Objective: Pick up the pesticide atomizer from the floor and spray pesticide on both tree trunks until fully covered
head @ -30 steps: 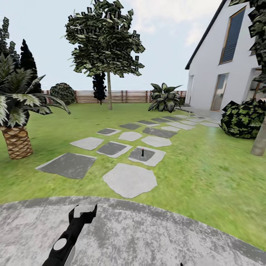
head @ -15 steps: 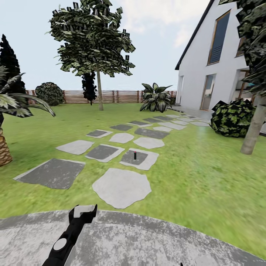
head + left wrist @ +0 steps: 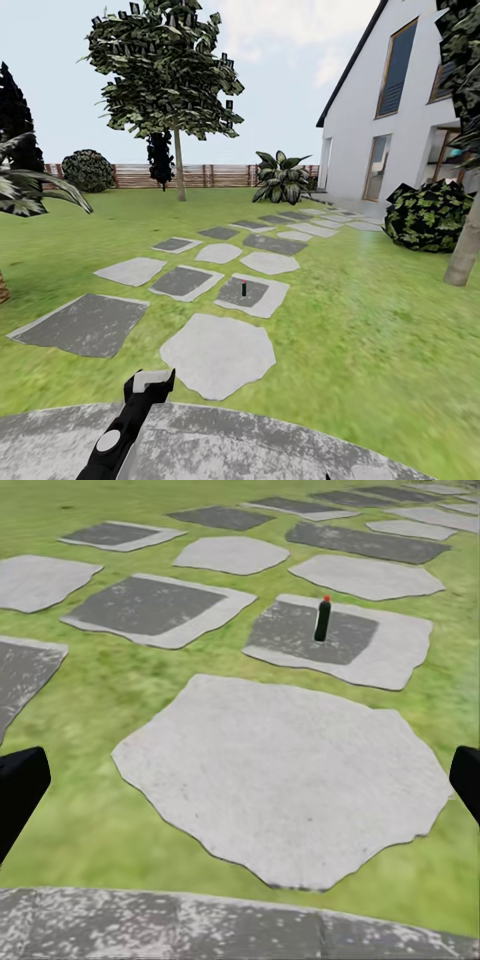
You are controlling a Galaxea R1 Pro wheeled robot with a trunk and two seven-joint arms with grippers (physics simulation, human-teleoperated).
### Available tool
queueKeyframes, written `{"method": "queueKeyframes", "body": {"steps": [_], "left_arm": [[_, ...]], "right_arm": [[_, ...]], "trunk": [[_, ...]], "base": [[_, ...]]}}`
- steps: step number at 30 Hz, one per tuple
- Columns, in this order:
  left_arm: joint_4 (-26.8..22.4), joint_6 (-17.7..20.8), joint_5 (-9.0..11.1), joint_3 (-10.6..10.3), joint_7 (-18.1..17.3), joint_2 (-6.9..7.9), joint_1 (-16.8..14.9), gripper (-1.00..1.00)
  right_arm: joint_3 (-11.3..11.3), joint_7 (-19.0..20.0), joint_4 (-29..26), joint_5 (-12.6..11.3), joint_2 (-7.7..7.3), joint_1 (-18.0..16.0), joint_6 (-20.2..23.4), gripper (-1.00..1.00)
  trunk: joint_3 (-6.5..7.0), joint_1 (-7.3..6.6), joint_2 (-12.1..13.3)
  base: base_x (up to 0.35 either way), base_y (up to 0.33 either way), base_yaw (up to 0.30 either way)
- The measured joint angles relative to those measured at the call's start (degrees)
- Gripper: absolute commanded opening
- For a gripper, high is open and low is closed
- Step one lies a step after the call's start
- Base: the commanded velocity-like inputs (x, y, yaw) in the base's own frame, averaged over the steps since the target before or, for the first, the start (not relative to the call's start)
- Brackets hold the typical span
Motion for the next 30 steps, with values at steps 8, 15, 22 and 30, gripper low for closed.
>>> {"method": "queueKeyframes", "body": {"steps": [8,15,22,30], "left_arm": [[-0.01,0.0,0.0,0.0,0.0,0.0,0.0,1.0],[-0.01,0.0,0.0,0.0,0.0,0.0,0.0,1.0],[-0.01,0.0,0.0,0.0,0.0,0.0,0.0,1.0],[-0.01,0.0,0.0,0.0,0.0,-0.01,0.0,1.0]], "right_arm": [[-0.01,0.0,0.0,0.04,-0.02,0.0,0.0,1.0],[0.0,0.0,0.0,0.01,-0.02,0.0,0.0,1.0],[0.0,0.01,0.0,0.0,-0.02,0.0,0.0,1.0],[-0.01,0.0,0.0,0.01,-0.02,0.0,0.0,1.0]], "trunk": [[0.6,0.0,0.0],[0.67,0.0,0.0],[0.67,0.0,0.0],[0.21,0.0,0.0]], "base": [[0.335,0.0,0.0],[0.335,0.0,0.0],[0.335,0.0,0.0],[0.335,0.0,0.0]]}}
